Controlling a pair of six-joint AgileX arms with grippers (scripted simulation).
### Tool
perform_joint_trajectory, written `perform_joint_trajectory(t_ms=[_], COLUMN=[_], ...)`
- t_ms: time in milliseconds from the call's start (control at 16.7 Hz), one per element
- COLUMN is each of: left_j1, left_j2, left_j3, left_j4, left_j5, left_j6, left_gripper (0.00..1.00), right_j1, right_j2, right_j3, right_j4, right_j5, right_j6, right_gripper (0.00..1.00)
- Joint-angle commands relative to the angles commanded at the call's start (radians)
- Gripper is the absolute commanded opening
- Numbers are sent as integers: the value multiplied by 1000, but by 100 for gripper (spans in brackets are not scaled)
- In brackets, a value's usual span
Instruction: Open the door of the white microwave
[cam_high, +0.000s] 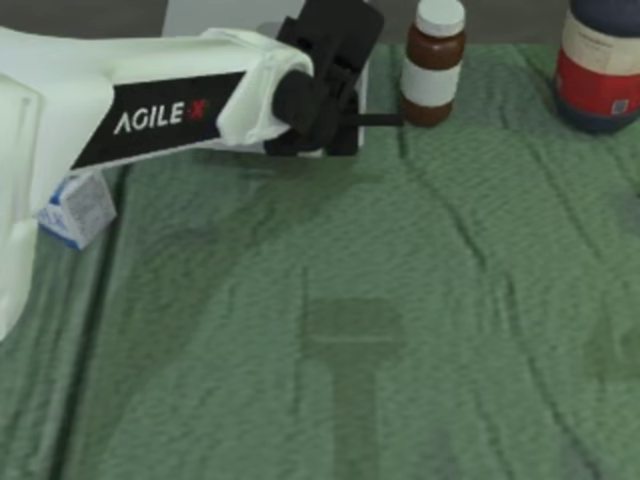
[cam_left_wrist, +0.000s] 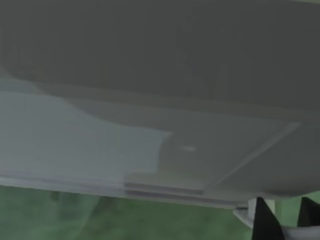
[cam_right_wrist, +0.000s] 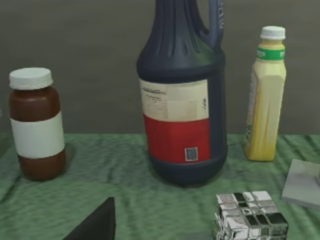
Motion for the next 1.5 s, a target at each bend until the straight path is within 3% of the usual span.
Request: perform_joint_trajectory(t_ms=[420, 1500], left_j1=[15, 15], left_j2=[-47, -47], left_j3=[-75, -76], left_j4=[44, 45], left_j5=[33, 33], left_j6=[58, 59], left_gripper=[0, 0], right_j1=[0, 0], right_j2=[0, 0], right_j3=[0, 0], right_j4=[0, 0], right_j5=[0, 0], right_j6=[0, 0], right_gripper=[100, 100])
